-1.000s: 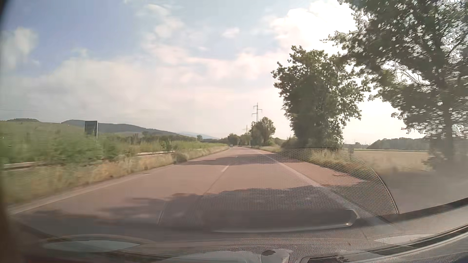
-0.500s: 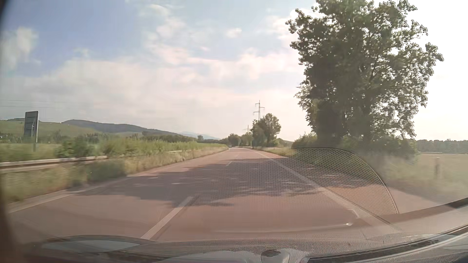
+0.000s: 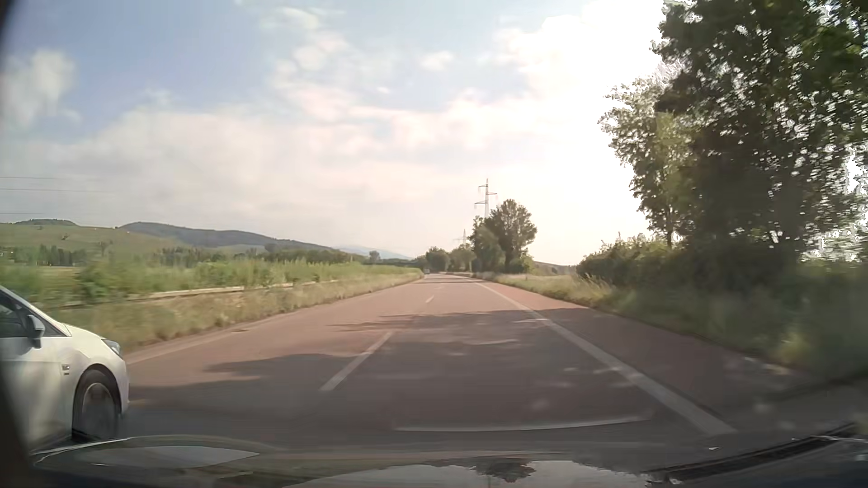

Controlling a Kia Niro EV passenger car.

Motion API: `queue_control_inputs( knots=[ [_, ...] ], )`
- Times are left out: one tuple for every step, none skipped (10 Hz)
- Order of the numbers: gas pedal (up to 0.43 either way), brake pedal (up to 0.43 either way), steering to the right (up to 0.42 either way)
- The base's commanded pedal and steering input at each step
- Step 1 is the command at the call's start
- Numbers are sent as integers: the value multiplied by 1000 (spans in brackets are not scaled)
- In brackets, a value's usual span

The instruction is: Follow the waypoints while adhering to traffic rules and regulations

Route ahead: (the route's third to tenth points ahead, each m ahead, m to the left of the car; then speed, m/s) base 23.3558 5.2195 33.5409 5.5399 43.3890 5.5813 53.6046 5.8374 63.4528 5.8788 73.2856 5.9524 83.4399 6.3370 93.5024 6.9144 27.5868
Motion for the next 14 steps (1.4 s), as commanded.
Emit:
queue_control_inputs(
  knots=[
    [189, 0, -4],
    [189, 0, -4],
    [189, 0, -4],
    [189, 0, -4],
    [177, 0, -4],
    [177, 0, -4],
    [177, 0, -4],
    [177, 0, -4],
    [169, 0, -4],
    [169, 0, -4],
    [169, 0, -4],
    [169, 0, -4],
    [169, 0, -4],
    [169, 0, -4]
  ],
)
